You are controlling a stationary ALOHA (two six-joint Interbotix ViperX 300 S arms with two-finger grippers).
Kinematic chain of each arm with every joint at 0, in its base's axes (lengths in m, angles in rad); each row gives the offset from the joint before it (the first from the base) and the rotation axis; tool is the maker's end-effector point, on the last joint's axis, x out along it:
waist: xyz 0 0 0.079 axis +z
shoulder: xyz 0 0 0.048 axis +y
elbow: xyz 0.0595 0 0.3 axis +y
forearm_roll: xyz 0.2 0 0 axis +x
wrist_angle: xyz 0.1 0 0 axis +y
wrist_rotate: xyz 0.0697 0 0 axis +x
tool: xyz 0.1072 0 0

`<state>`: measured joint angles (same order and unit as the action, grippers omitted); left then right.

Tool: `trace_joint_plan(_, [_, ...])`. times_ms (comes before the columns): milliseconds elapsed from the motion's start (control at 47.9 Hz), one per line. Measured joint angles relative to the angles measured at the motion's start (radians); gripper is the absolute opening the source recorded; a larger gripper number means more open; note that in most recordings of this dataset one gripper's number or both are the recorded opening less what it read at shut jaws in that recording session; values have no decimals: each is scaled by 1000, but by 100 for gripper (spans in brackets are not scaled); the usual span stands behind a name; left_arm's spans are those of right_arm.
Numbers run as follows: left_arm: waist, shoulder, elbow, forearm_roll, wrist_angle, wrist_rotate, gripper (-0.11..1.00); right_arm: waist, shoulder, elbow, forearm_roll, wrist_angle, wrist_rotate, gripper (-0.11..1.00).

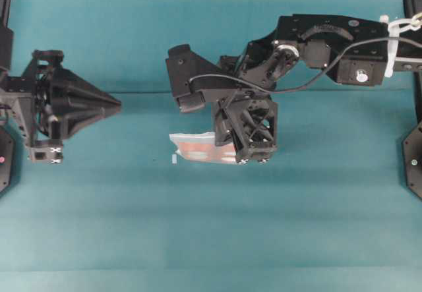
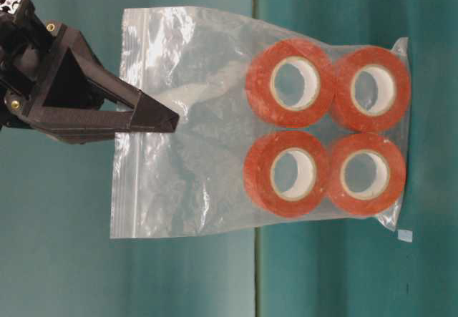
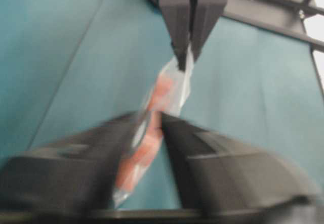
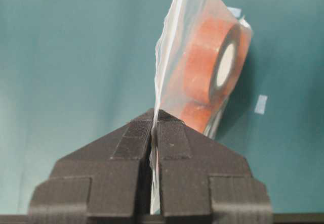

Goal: Hand over the clear zip bag and make it stand upright.
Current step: 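Hold the bag hanging vertically while the left gripper opens, then reach the left gripper to the bag's bottom edge and close on it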

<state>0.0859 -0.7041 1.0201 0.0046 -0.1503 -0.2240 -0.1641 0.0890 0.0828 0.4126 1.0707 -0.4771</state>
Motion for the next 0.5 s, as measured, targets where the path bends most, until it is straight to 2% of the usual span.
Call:
trace_joint_plan(104, [0,32,12,2,-18,12,85,0,0,-2,-2,0,0,1])
trace_joint_plan(188, [-2,72,31,3,-55,21,98,0,-2,0,-2,0,-2,1])
trace_joint_plan(501, [-71,261,74,5,-175,60,96,0,0,0,-2,-6,-2,1])
